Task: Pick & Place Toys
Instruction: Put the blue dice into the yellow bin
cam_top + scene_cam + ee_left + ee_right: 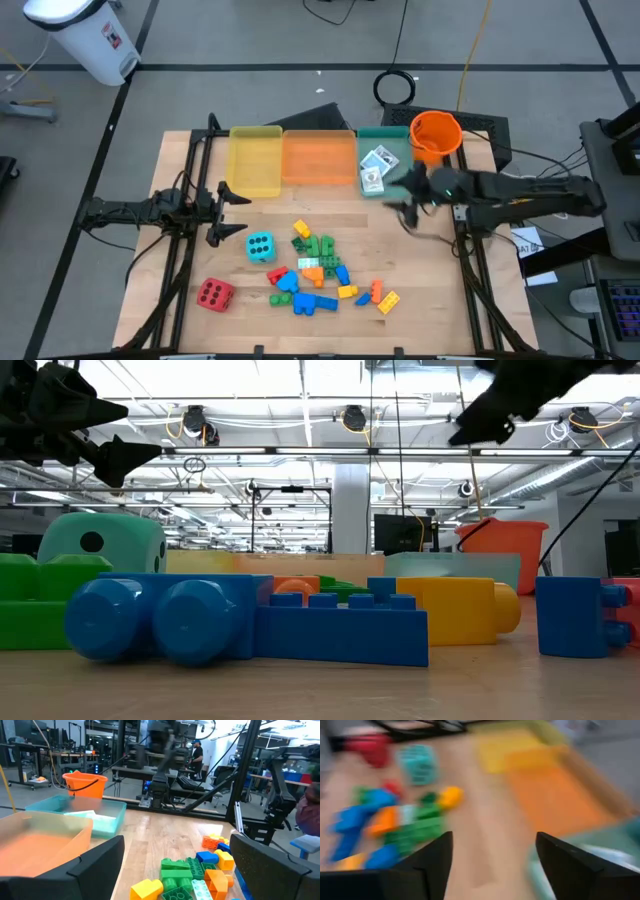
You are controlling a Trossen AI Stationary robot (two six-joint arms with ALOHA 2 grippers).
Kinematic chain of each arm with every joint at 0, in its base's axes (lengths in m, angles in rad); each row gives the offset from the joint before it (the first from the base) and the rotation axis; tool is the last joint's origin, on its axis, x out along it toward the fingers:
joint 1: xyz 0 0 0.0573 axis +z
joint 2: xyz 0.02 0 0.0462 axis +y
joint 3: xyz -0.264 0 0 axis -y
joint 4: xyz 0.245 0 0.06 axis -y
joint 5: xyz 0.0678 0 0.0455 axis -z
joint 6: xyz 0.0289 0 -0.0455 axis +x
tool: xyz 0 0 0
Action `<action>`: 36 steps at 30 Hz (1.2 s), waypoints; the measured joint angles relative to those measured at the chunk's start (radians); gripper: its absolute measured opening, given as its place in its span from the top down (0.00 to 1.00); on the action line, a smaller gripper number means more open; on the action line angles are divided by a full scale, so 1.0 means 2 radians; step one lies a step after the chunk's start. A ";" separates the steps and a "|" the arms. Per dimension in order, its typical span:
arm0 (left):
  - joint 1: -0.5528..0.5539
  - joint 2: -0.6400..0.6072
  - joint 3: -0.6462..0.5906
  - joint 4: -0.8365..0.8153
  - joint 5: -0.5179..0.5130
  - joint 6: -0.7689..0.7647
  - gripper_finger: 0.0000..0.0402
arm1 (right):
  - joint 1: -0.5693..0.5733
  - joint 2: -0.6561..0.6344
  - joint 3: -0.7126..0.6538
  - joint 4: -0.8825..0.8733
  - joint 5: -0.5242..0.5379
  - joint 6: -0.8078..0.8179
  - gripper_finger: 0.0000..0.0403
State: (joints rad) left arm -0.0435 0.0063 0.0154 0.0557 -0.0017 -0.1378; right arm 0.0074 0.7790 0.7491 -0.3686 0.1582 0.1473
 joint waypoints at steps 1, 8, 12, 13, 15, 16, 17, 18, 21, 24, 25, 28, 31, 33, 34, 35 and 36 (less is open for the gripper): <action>0.000 0.000 0.000 0.000 0.000 0.000 0.09 | 0.023 -0.012 -0.010 0.008 0.001 0.003 0.42; 0.000 0.000 0.000 0.000 0.000 0.000 0.09 | 0.144 -0.076 -0.079 0.035 0.065 0.032 0.65; 0.000 0.000 0.000 0.000 0.000 0.000 0.09 | 0.190 -0.100 -0.122 0.064 0.105 0.040 0.81; 0.000 0.000 0.000 0.000 0.000 0.000 0.09 | 0.198 -0.106 -0.130 0.072 0.113 0.038 0.85; 0.000 0.000 0.000 0.000 0.000 0.000 0.09 | 0.208 -0.114 -0.139 0.087 0.119 0.027 0.93; 0.000 0.000 0.000 0.000 0.000 0.000 0.09 | 0.210 -0.119 -0.142 0.089 0.119 0.019 0.96; 0.000 0.000 0.000 0.000 0.000 0.000 0.09 | 0.211 -0.124 -0.145 0.089 0.118 0.012 0.98; 0.000 0.000 0.000 0.000 0.000 0.000 0.09 | 0.211 -0.128 -0.148 0.088 0.117 0.010 0.99; 0.000 0.000 0.000 0.000 0.000 0.000 0.09 | 0.210 -0.148 -0.161 0.087 0.117 0.003 0.97; 0.000 0.000 0.000 0.000 0.000 0.000 0.09 | 0.207 -0.181 -0.181 0.112 0.117 -0.019 0.99; 0.000 0.000 0.000 0.000 0.000 0.000 0.09 | 0.203 -0.192 -0.191 0.134 0.115 -0.028 0.99; 0.000 0.000 0.000 0.000 0.000 0.000 0.09 | 0.187 -0.221 -0.224 0.199 0.085 -0.047 1.00; 0.000 0.000 0.000 0.000 0.000 0.000 0.09 | 0.159 -0.239 -0.248 0.231 0.038 -0.067 1.00; 0.000 0.000 0.000 0.000 0.000 0.000 0.09 | 0.137 -0.250 -0.252 0.231 0.021 -0.069 1.00; 0.000 0.000 0.000 0.000 0.000 0.000 0.09 | 0.126 -0.257 -0.253 0.229 0.009 -0.069 1.00; 0.000 0.000 0.000 0.000 0.000 0.000 0.09 | 0.115 -0.265 -0.254 0.226 -0.007 -0.070 1.00; 0.000 0.000 0.000 0.000 0.000 0.000 0.09 | 0.105 -0.274 -0.257 0.223 -0.025 -0.069 1.00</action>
State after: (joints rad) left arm -0.0434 0.0063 0.0154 0.0559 -0.0017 -0.1375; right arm 0.2178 0.2317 0.2352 0.0781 0.1076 0.0090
